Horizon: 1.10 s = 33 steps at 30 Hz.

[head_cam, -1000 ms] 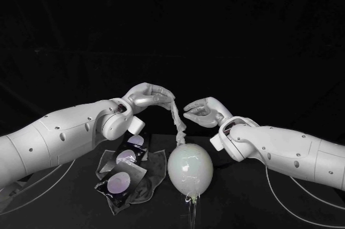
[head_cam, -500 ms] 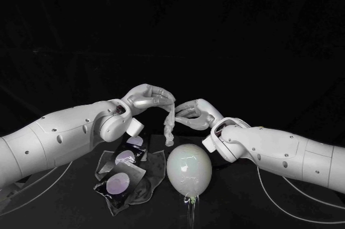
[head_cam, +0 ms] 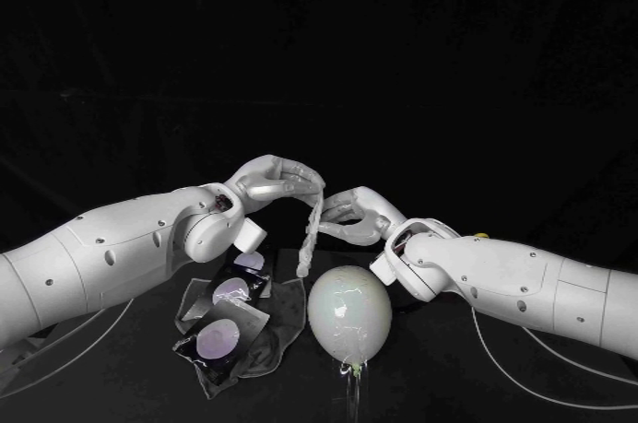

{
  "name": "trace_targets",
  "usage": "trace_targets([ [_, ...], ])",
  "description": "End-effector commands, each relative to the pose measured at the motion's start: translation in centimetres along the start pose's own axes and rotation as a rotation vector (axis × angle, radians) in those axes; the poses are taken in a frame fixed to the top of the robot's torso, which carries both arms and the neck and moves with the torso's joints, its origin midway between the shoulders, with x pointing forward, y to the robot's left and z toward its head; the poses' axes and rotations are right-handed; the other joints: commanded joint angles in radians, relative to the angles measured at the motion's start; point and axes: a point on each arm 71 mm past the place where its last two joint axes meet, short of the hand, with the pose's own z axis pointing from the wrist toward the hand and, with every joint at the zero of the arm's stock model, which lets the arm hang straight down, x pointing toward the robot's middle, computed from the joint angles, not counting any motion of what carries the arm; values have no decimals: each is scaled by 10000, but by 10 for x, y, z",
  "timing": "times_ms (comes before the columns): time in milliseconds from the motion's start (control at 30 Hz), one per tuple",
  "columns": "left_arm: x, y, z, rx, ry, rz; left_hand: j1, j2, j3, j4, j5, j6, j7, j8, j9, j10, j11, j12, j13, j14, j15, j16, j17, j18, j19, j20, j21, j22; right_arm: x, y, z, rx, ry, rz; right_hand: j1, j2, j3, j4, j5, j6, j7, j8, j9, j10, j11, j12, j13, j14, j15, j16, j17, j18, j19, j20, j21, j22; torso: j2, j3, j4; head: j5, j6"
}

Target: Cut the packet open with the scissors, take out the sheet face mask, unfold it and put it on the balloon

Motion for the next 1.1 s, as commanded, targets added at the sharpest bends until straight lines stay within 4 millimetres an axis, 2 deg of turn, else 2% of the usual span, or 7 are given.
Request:
trace_targets([
  [33, 2, -4, 1, 240, 126, -23, 98, 15, -13, -39, 30, 30, 81, 40, 1820, -70, 11, 50, 8, -31, -55, 32, -4, -2, 27, 26, 16, 9, 2, 1, 0, -260, 321, -49, 82, 11, -4, -26, -39, 97, 57, 20, -7, -33, -59, 46, 17, -77, -11, -34, -15, 7, -68, -29, -40, -18, -3, 2, 8, 1, -12],
  [100, 2, -4, 1, 246, 126, -24, 101, 15, -11, -41, 30, 31, 82, 39, 1825, -70, 12, 54, 10, -32, -55, 37, -6, 1, 28, 27, 19, 11, 3, 1, 0, -273, 314, -40, 83, 28, -3, -24, -40, 139, 61, 39, -4, -21, -62, 53, 19, -74, -13, -26, -16, 9, -70, -28, -38, -34, -5, 3, 2, -2, -11],
  [267, 2, -4, 1, 256, 123, -41, 101, 15, -11, -41, 30, 31, 82, 39, 1825, -70, 12, 54, 10, -32, -55, 37, -6, 1, 28, 27, 19, 11, 4, 2, 0, -319, 234, -20, 250, 410, 239, -30, -35, 782, -10, 381, 110, 491, -212, 296, 75, 135, -108, 117, 11, 56, -44, -45, -18, -111, -2, 2, 2, -13, -18],
  [500, 2, -4, 0, 253, 101, -42, 102, 15, -9, -41, 30, 31, 84, 38, 1828, -71, 13, 57, 11, -33, -54, 40, -7, 2, 27, 28, 21, 12, 1, 1, 0, -256, -118, -130, 422, 729, 475, -156, -38, 1465, -274, 838, 298, 1367, -539, 692, 134, 835, -354, 557, 135, 166, 138, -111, 49, -177, 0, -6, -1, -23, -30],
  [567, 1, -4, 0, 248, 87, -39, 102, 15, -9, -41, 30, 31, 84, 38, 1828, -71, 13, 57, 11, -33, -54, 40, -7, 2, 27, 28, 21, 12, -1, 0, 0, -201, -274, -200, 438, 851, 459, -259, -39, 1698, -413, 1099, 437, 1760, -701, 879, 181, 1240, -493, 871, 249, 177, 344, -205, 131, -172, -1, -7, -1, -22, -30],
  [667, 0, -3, -1, 241, 63, -33, 102, 15, -9, -41, 30, 31, 84, 38, 1828, -71, 13, 57, 11, -33, -54, 40, -7, 2, 27, 28, 21, 12, -4, -1, -1, -118, -474, -303, 440, 972, 462, -332, -39, 1770, -498, 1274, 553, 2032, -807, 1015, 224, 1516, -597, 1111, 343, 181, 534, -288, 225, -140, -3, -3, 0, -26, -29],
  [1100, -13, 0, -8, 111, -293, 72, 103, 15, -7, -41, 30, 32, 87, 37, 1835, -72, 15, 61, 13, -34, -53, 46, -9, 4, 26, 31, 24, 14, -16, -8, -8, 148, -956, -612, 372, 1043, 511, -495, -38, 1733, -580, 1556, 768, 2248, -913, 1117, 265, 1695, -718, 1395, 463, 162, 796, -429, 376, -57, -6, 3, -3, -36, -41],
])
